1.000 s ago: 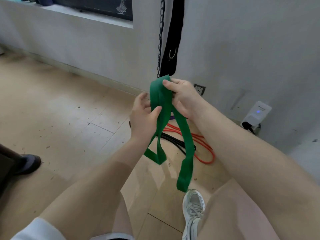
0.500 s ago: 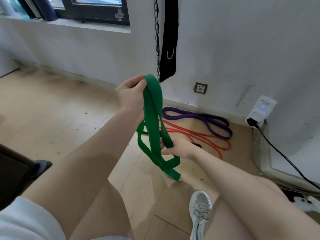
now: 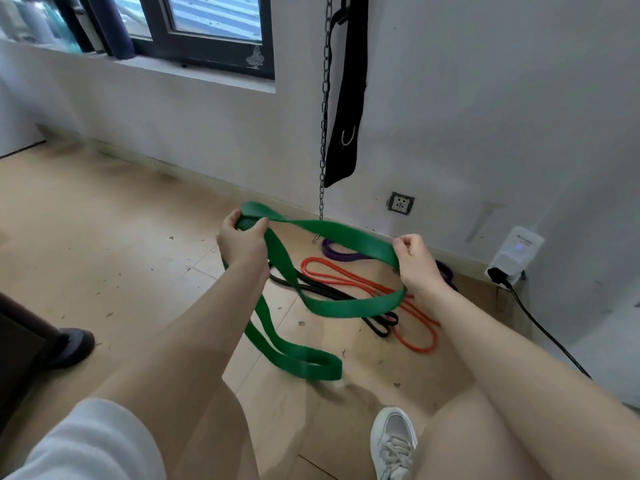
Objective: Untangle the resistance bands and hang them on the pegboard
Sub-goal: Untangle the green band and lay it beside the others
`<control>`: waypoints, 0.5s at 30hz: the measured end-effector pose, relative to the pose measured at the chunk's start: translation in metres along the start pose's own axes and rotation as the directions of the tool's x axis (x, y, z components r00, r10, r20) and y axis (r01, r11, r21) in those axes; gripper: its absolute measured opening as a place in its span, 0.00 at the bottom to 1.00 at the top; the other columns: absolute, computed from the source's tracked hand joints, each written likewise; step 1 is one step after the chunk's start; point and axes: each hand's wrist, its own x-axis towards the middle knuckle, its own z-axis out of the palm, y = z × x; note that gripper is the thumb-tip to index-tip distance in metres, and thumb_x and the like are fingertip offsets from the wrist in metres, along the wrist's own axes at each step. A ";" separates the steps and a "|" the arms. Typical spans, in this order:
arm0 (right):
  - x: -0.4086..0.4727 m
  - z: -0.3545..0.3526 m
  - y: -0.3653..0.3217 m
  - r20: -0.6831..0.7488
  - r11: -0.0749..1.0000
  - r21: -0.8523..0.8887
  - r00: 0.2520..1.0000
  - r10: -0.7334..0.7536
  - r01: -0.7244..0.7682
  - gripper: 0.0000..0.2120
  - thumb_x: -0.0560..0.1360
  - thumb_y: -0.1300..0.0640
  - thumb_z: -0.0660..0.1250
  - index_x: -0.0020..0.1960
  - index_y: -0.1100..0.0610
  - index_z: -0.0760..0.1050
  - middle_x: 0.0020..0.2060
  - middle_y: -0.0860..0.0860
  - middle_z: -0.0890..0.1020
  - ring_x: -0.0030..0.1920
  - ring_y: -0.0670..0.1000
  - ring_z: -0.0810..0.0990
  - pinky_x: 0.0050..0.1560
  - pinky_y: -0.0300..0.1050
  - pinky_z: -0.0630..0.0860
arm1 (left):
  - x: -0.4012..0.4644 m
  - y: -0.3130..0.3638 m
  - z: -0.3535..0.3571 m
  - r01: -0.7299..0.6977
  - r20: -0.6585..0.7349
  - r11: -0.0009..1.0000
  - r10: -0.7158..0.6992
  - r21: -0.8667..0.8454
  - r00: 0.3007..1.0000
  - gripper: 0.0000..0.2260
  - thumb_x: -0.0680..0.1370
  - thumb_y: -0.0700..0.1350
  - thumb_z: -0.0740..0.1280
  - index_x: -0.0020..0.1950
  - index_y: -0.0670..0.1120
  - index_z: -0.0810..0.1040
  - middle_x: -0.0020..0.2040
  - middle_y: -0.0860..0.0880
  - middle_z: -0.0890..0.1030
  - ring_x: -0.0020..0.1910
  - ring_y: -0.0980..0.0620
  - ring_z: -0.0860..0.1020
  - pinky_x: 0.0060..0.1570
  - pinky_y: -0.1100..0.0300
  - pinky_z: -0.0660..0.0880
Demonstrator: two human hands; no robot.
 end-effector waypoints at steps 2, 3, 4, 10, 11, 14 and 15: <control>-0.003 -0.013 -0.005 0.199 0.978 0.197 0.980 0.021 -0.061 0.13 0.81 0.58 0.56 0.60 0.63 0.72 0.38 0.48 0.76 0.34 0.45 0.74 0.35 0.37 0.71 | 0.008 -0.004 -0.006 0.006 0.023 0.999 -0.007 0.035 1.000 0.22 0.71 0.40 0.72 0.64 0.48 0.72 0.59 0.46 0.75 0.54 0.48 0.77 0.53 0.58 0.77; -0.005 -0.021 -0.004 0.338 0.954 0.284 0.941 -0.001 -0.101 0.13 0.78 0.63 0.58 0.61 0.63 0.72 0.39 0.49 0.78 0.34 0.44 0.76 0.35 0.36 0.73 | 0.012 -0.006 -0.010 0.003 0.033 0.999 -0.005 0.043 0.999 0.22 0.72 0.40 0.71 0.65 0.47 0.72 0.60 0.46 0.75 0.55 0.47 0.77 0.56 0.56 0.76; -0.007 -0.030 -0.001 0.461 0.924 0.350 0.887 -0.025 -0.156 0.17 0.74 0.67 0.60 0.62 0.63 0.73 0.40 0.52 0.80 0.35 0.45 0.79 0.38 0.36 0.75 | 0.016 -0.007 -0.013 0.002 0.038 0.999 -0.003 0.036 0.999 0.22 0.72 0.39 0.71 0.65 0.47 0.72 0.60 0.46 0.75 0.55 0.47 0.77 0.57 0.56 0.75; -0.011 -0.041 -0.003 0.495 0.953 -0.228 0.867 -0.061 0.197 0.20 0.69 0.66 0.70 0.56 0.49 0.75 0.52 0.48 0.81 0.53 0.49 0.79 0.52 0.41 0.75 | 0.024 -0.014 -0.017 0.048 -0.068 0.996 -0.053 -0.073 0.996 0.18 0.73 0.42 0.71 0.62 0.45 0.75 0.56 0.47 0.77 0.50 0.51 0.77 0.48 0.64 0.73; -0.012 -0.038 -0.006 0.397 0.897 -0.350 0.910 -0.118 0.269 0.16 0.69 0.65 0.70 0.54 0.50 0.76 0.49 0.48 0.81 0.51 0.48 0.78 0.49 0.39 0.73 | 0.024 -0.014 -0.015 0.071 -0.124 0.992 -0.084 -0.104 0.989 0.17 0.73 0.43 0.71 0.61 0.45 0.76 0.55 0.48 0.78 0.49 0.51 0.77 0.45 0.66 0.73; -0.016 -0.028 -0.013 0.165 0.761 -0.527 0.924 -0.344 0.377 0.06 0.73 0.63 0.67 0.49 0.55 0.74 0.45 0.49 0.76 0.46 0.51 0.74 0.45 0.42 0.69 | 0.028 -0.006 -0.008 0.146 -0.233 0.962 -0.200 -0.231 0.952 0.14 0.72 0.43 0.72 0.57 0.42 0.78 0.50 0.48 0.79 0.46 0.51 0.77 0.45 0.67 0.71; -0.017 -0.026 -0.013 0.073 0.775 -0.521 0.923 -0.377 0.357 0.04 0.74 0.62 0.65 0.47 0.55 0.71 0.44 0.50 0.75 0.44 0.51 0.74 0.44 0.43 0.69 | 0.030 -0.003 -0.005 0.161 -0.243 0.956 -0.221 -0.246 0.944 0.14 0.72 0.42 0.72 0.56 0.42 0.78 0.50 0.47 0.79 0.45 0.51 0.77 0.45 0.66 0.71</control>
